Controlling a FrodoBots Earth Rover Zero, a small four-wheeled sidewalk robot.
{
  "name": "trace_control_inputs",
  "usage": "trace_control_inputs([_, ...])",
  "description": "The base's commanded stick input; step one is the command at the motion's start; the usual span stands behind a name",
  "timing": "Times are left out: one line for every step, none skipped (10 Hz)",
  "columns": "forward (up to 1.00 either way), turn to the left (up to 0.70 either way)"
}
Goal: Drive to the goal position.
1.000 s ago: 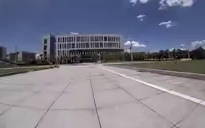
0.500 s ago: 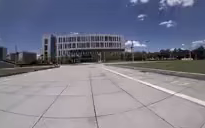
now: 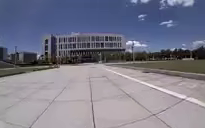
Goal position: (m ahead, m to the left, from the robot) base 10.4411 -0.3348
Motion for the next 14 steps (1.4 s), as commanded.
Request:
trace_control_inputs([0.50, 0.00])
trace_control_inputs([0.50, 0.00])
trace_control_inputs([0.50, 0.00])
trace_control_inputs([0.50, 0.00])
trace_control_inputs([0.50, 0.00])
trace_control_inputs([0.50, 0.00])
trace_control_inputs([0.50, 0.00])
trace_control_inputs([0.50, 0.00])
trace_control_inputs([0.50, -0.22])
trace_control_inputs([0.50, -0.50])
trace_control_inputs([0.50, -0.50])
trace_control_inputs([0.50, -0.50])
trace_control_inputs([0.50, 0.00])
trace_control_inputs([0.50, 0.00])
